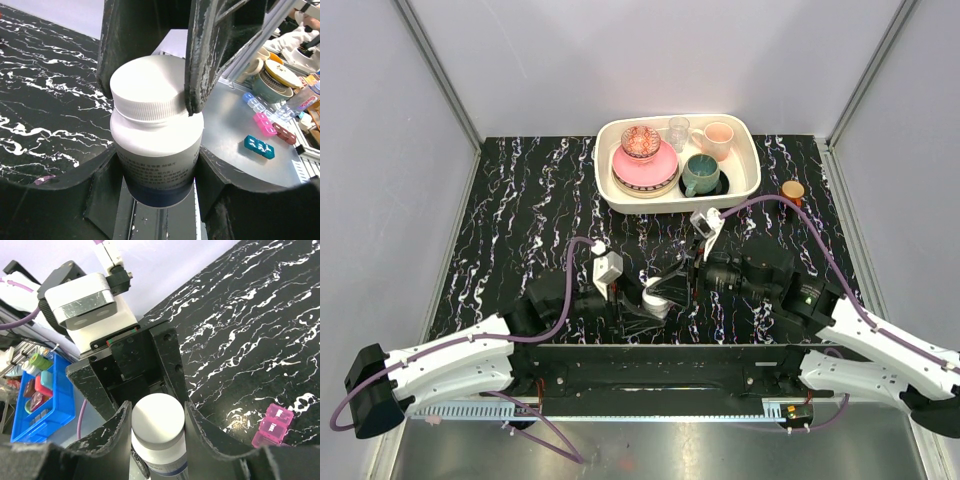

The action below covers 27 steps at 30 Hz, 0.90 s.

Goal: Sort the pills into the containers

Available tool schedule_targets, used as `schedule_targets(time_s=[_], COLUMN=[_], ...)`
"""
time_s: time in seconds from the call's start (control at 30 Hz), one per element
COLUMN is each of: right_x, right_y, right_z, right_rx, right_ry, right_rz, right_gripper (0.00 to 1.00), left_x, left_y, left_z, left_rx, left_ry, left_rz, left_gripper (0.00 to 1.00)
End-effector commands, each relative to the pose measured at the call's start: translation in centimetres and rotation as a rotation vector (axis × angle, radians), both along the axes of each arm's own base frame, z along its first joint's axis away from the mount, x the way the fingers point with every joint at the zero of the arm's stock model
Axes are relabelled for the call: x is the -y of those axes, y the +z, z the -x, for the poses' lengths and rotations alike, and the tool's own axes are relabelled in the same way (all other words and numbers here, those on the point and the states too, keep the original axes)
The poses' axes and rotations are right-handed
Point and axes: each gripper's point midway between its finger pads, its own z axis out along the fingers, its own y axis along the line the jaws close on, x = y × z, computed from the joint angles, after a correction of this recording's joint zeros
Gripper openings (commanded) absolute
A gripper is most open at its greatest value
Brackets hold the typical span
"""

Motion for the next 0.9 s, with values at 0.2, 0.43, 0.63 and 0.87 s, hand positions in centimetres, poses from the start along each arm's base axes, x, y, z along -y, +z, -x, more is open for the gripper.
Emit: schedule_targets(time_s=[0.2, 0.43, 0.63, 0.87], right_x=[0.1, 0.9, 1.4, 1.7], right_y=[5.2, 6.8, 7.7, 8.6], right_z=[2.6, 3.5, 4.4, 5.2], right_rx=[0.128, 0.165, 0.189, 0.21], right_ry=[0.131, 0.15, 0.186, 0.214], right_rz=[-0.158, -0.224, -0.255, -0.301], right_gripper=[0.0, 0.0, 0.0, 0.0], left_x=[-0.1, 0.1, 0.1, 0.0], left_y=[3.7, 3.5, 3.3, 3.3], left_z=[1.8, 3.5, 4.2, 4.8], left_rx=[0.11, 0.117, 0.119, 0.122], left_ry=[-0.099, -0.212, -0.258, -0.297], left_rz=[0.136, 0.127, 0.121, 0.115], left_gripper=[0.0, 0.0, 0.0, 0.0])
